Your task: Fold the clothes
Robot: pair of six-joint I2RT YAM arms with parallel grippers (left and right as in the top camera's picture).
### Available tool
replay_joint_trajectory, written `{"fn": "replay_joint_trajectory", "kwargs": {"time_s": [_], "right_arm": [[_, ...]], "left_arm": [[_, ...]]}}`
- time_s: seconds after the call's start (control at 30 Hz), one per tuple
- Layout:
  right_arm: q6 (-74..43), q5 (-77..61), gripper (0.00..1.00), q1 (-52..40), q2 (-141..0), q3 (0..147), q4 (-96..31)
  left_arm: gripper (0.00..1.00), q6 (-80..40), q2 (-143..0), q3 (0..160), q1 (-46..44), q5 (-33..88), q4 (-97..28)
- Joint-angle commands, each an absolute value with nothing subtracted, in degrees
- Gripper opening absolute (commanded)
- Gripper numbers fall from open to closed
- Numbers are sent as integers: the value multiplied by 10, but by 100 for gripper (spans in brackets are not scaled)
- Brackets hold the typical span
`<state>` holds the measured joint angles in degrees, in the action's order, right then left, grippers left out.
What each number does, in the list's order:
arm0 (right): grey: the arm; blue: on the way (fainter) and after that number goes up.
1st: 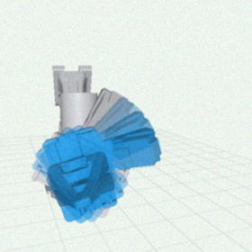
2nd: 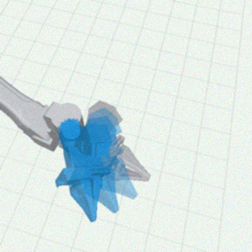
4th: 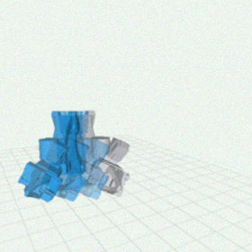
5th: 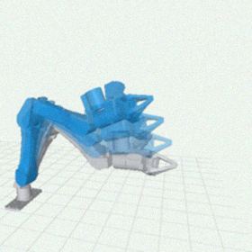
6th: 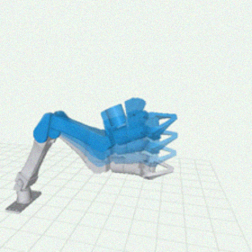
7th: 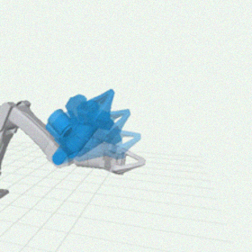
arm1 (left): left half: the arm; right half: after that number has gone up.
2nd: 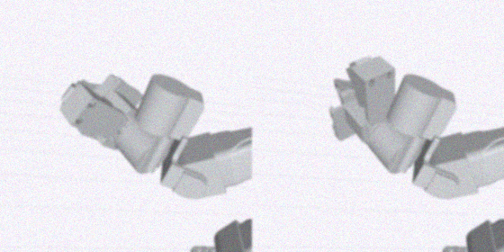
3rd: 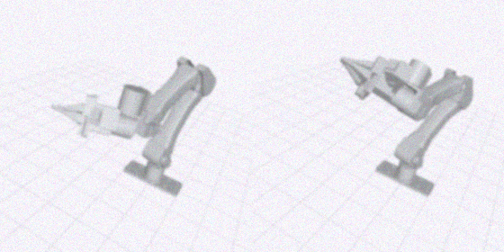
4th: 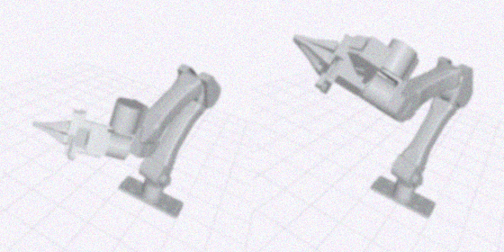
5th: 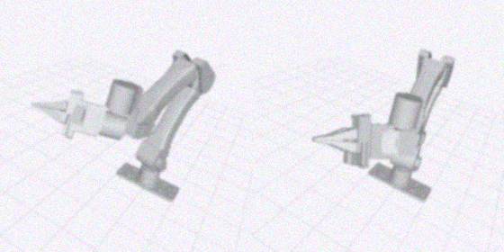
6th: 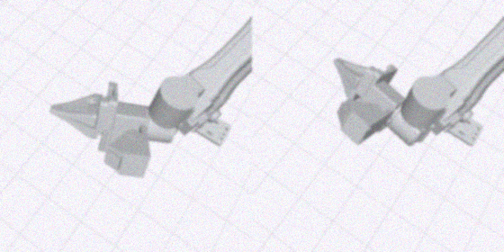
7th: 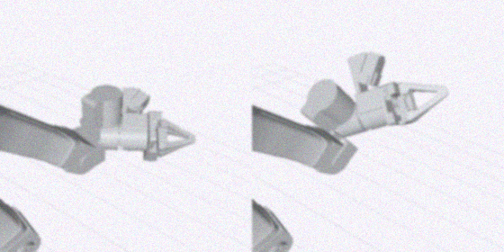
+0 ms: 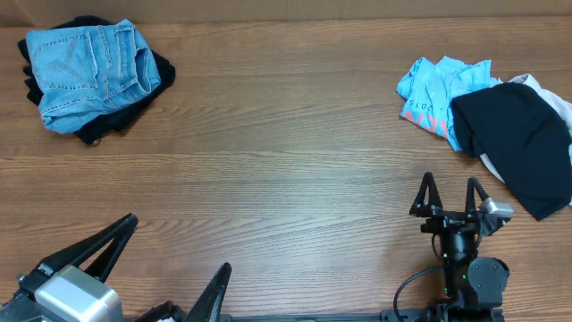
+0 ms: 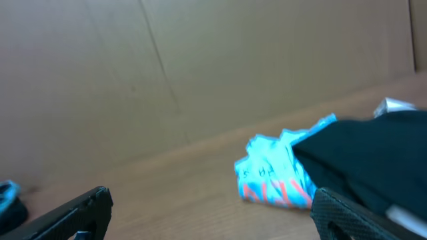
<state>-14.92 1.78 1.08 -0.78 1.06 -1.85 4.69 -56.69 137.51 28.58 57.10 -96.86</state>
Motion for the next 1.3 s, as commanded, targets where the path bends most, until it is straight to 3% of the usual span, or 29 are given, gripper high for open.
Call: {"fn": "replay_joint_trajectory", "kwargs": {"time_s": [0.0, 0.63, 0.73, 0.8, 0.97, 1.1, 1.27], "right_arm": [[-146, 25, 100, 13, -4, 5, -47], [-146, 25, 100, 13, -4, 5, -46], [-146, 25, 100, 13, -4, 5, -46], [-146, 25, 100, 13, -4, 5, -46], [-146, 25, 100, 13, -4, 5, -46], [-146, 25, 100, 13, -4, 5, -46], [-146, 25, 100, 13, -4, 5, -46]], "left_arm": [[100, 56, -570, 1374, 284, 581, -968], [100, 35, -570, 1354, 285, 577, -968], [100, 27, -547, 1300, 280, 461, -965], [100, -44, -508, 1227, 233, 397, -894], [100, -176, -396, 924, 121, 315, -521], [100, -278, -322, 678, 72, 160, -369], [100, -231, -248, 448, 40, 113, -226]]}}
